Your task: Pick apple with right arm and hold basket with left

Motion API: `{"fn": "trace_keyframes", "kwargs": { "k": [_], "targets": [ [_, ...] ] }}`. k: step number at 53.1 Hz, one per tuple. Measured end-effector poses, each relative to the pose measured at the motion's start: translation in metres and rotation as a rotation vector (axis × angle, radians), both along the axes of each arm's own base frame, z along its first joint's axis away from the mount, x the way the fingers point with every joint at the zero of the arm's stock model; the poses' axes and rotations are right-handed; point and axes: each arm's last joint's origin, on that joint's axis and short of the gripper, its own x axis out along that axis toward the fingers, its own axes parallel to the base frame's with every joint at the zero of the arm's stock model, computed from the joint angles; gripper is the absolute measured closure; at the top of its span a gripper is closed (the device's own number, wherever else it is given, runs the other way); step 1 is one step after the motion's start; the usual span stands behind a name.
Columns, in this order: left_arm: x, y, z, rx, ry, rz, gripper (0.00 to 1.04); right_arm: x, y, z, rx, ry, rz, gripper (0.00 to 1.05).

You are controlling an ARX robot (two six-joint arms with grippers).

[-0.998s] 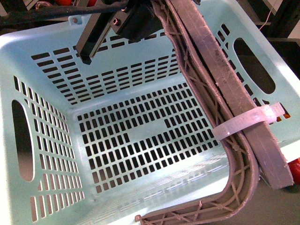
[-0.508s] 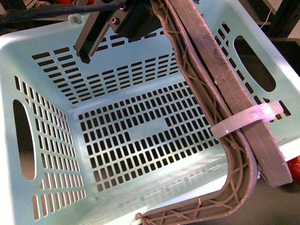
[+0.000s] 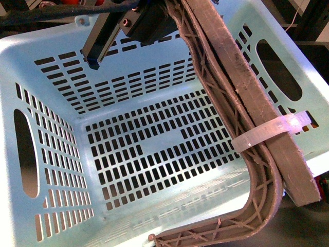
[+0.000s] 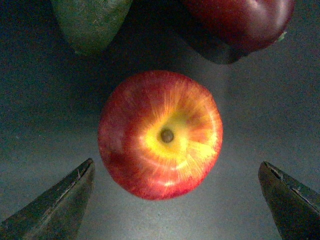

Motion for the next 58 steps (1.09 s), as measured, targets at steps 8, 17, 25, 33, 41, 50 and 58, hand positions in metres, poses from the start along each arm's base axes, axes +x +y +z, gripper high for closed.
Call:
{"fn": "trace_keyframes", "kwargs": {
  "k": [8,17,25,33,41,50,58],
  "targets": [
    [0.000,0.000,0.000,0.000,0.000,0.000,0.90,0.011,0.000,-0.005,0.003,0.006,-0.003,0.09],
    [0.000,0.000,0.000,0.000,0.000,0.000,0.90,0.026,0.004,-0.015,0.011,0.020,0.003,0.09],
    [0.000,0.000,0.000,0.000,0.000,0.000,0.90,0.033,0.008,-0.026,0.021,0.044,0.002,0.09],
    [0.000,0.000,0.000,0.000,0.000,0.000,0.90,0.031,0.010,-0.033,0.029,0.070,0.002,0.09],
    [0.000,0.000,0.000,0.000,0.000,0.000,0.90,0.029,0.010,-0.033,0.037,0.072,0.004,0.25],
    [0.000,0.000,0.000,0.000,0.000,0.000,0.90,0.021,0.010,-0.027,0.050,0.066,0.015,0.25],
    [0.000,0.000,0.000,0.000,0.000,0.000,0.90,0.016,0.006,0.002,0.045,0.000,0.034,0.25]
  ]
}}
